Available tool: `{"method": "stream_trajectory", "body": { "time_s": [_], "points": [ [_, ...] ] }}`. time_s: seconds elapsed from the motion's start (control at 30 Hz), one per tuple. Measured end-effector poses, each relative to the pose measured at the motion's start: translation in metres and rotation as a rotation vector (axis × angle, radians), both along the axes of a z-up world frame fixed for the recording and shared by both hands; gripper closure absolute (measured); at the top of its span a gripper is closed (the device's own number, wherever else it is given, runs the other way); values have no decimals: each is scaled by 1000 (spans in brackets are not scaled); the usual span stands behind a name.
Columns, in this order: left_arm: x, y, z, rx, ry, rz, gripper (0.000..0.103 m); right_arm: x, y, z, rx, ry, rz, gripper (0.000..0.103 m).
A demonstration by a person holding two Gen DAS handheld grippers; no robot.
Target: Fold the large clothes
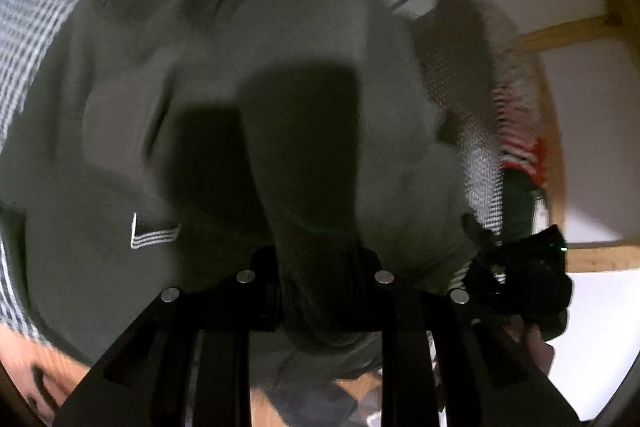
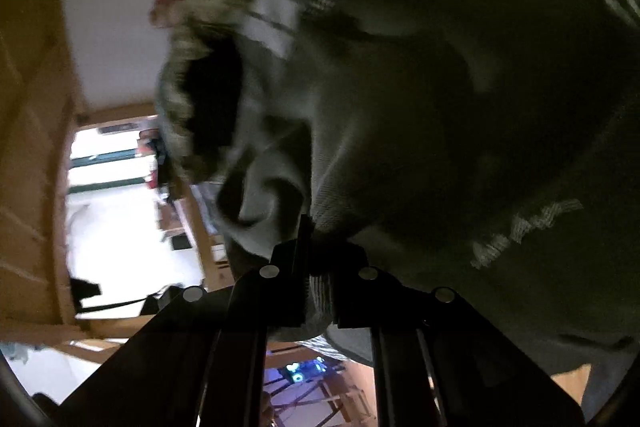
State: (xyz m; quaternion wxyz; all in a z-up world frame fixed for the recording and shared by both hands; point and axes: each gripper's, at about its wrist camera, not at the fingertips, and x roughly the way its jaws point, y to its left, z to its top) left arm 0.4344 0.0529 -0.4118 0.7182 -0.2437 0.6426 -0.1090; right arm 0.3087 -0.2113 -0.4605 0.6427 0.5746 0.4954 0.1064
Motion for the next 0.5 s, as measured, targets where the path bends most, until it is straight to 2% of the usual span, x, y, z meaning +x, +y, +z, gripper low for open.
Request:
{"method": "stream_trajectory", "body": {
  "time_s": [0.1, 0.17, 0.2, 0.23, 0.27, 0.3, 0.33, 0.37, 0.43, 0.47, 0.5],
  "points": [
    [-15, 4, -29, 34, 53, -9, 82, -8, 2, -21, -49, 51, 7, 95],
    [-21, 5, -42, 61, 77, -11, 77, -9, 5, -31, -92, 75, 28, 95],
    [-23, 5, -47, 78, 88, -14, 68, -9, 7, -37, -111, 94, 43, 92],
    [-24, 6, -53, 108, 95, -12, 51, -10, 9, -45, -154, 127, 70, 87],
    [-26, 7, -57, 148, 101, -8, 39, -11, 11, -50, -180, 147, 93, 78],
    [-30, 11, -62, 189, 102, 0, 23, -11, 13, -54, -209, 169, 119, 36],
    [-33, 14, -64, 198, 89, 7, 22, -14, 15, -56, -234, 166, 141, 23],
    [-36, 17, -63, 195, 73, 10, 22, -16, 16, -51, -261, 148, 149, 20],
    [-44, 19, -48, 250, 12, -8, 17, -20, 20, -23, -458, 118, 178, 10],
    [-47, 19, -37, 287, -33, -23, 16, -25, 19, -5, -538, 61, 170, 10],
    [-52, 17, -20, 340, -91, -55, 15, -30, 19, 22, -669, -13, 163, 8]
  ]
}}
